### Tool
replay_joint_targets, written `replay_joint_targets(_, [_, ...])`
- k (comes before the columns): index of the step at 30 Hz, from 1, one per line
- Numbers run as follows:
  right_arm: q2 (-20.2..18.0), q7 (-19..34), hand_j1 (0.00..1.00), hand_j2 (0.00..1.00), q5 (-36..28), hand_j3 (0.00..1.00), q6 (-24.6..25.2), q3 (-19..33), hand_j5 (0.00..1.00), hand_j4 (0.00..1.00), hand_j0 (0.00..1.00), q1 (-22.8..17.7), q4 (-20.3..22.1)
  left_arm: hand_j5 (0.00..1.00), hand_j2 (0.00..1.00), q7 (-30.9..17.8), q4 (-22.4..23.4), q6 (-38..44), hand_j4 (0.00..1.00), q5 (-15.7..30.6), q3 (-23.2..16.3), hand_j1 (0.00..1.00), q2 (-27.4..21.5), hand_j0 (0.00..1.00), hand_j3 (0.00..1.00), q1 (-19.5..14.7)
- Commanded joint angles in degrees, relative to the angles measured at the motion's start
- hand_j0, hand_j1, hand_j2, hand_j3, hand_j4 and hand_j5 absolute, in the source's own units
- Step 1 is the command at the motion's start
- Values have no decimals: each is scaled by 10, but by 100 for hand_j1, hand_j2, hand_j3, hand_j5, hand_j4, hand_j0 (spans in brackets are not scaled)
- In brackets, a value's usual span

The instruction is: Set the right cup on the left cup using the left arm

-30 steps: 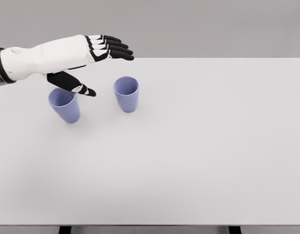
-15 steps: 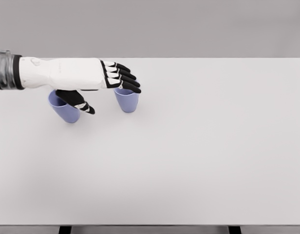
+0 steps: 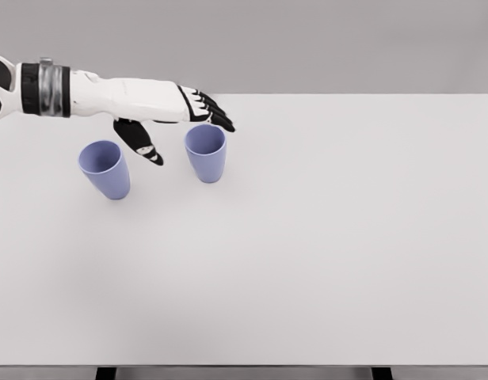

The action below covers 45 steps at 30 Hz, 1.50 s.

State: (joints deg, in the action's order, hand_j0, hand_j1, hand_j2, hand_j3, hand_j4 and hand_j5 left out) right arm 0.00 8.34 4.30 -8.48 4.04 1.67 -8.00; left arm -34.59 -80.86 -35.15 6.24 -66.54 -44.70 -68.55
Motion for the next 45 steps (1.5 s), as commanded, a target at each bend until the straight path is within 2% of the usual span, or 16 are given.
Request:
replay_joint_targets(1, [0,0,100,100,0,100,0,0,100,100,100,0,0,100,100,-4,31,2,100,-3,-17,100,16,100,100,0])
replay_joint_targets(6, [0,0,100,100,0,100,0,0,100,100,100,0,0,100,100,-4,55,2,100,-12,-17,100,57,100,100,-12])
replay_joint_targets(15, [0,0,100,100,0,100,0,0,100,100,100,0,0,100,100,-4,130,2,100,-28,-18,100,90,100,100,-11])
replay_joint_targets(27, [0,0,100,100,0,100,0,0,100,100,100,0,0,100,100,-4,149,2,100,-30,-21,100,106,100,100,-7])
replay_joint_targets(32, [0,0,100,100,0,100,0,0,100,100,100,0,0,100,100,-4,228,2,100,-45,-18,100,127,100,100,-10])
replay_joint_targets(35, [0,0,100,100,0,100,0,0,100,100,100,0,0,100,100,-4,254,2,100,-56,-18,100,144,100,100,-9])
replay_joint_targets(45, [0,0,100,100,0,100,0,0,100,100,100,0,0,100,100,-4,263,2,100,-78,-20,100,172,100,100,-4])
